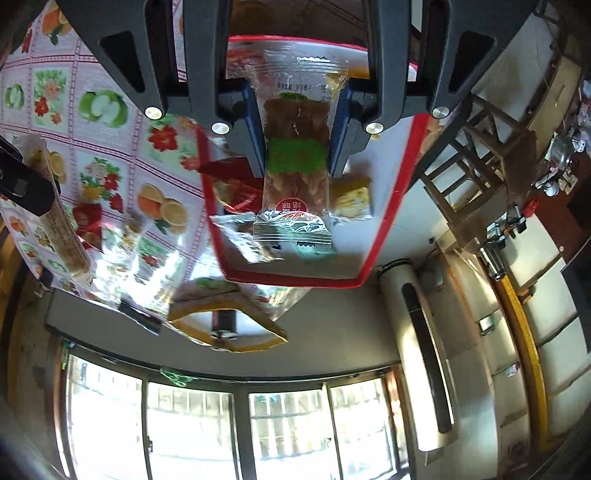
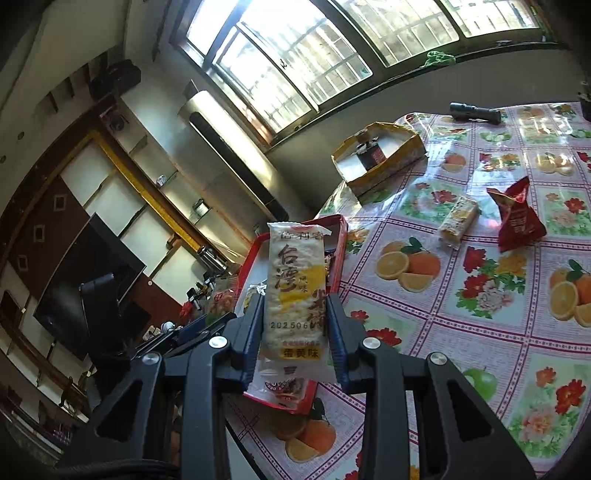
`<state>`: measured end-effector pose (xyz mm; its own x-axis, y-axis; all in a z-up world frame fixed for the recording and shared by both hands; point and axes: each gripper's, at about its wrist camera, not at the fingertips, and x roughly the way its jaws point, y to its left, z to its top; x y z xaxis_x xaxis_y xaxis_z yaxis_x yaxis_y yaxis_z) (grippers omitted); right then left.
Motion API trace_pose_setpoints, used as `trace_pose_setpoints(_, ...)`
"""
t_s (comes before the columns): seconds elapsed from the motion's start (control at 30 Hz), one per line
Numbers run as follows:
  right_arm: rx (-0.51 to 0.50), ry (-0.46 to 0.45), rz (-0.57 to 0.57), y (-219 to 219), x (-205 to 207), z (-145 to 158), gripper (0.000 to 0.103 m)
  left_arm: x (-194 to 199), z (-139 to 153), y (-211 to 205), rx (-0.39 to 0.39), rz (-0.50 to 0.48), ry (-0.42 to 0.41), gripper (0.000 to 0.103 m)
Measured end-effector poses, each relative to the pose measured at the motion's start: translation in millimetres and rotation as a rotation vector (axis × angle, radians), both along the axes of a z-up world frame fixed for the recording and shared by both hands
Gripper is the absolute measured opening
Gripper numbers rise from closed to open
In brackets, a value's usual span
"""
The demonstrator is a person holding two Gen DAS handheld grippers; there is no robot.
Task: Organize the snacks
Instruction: 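Carry the peanut-candy packet and white rice-cracker packet over the red-rimmed tray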
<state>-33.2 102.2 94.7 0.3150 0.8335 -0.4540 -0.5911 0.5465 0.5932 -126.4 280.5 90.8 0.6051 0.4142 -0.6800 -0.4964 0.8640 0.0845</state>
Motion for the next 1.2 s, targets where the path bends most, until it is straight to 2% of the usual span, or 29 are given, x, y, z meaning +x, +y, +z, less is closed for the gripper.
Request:
trace_pose_setpoints(0.3,-0.044,-0.003,0.065,41,7,-12,0.035,4,-12,22,0.007,0.042,0.005,0.033)
trace_pose_setpoints(0.67,-0.097,0.007,0.144,91,14,-31,0.035,10,-40,44,-0.002,0.082,0.07,0.033)
trace_pose_setpoints(1.2,-0.192,0.036,0.193,129,22,-65,0.035,18,-56,59,-0.025,0.098,0.102,0.033)
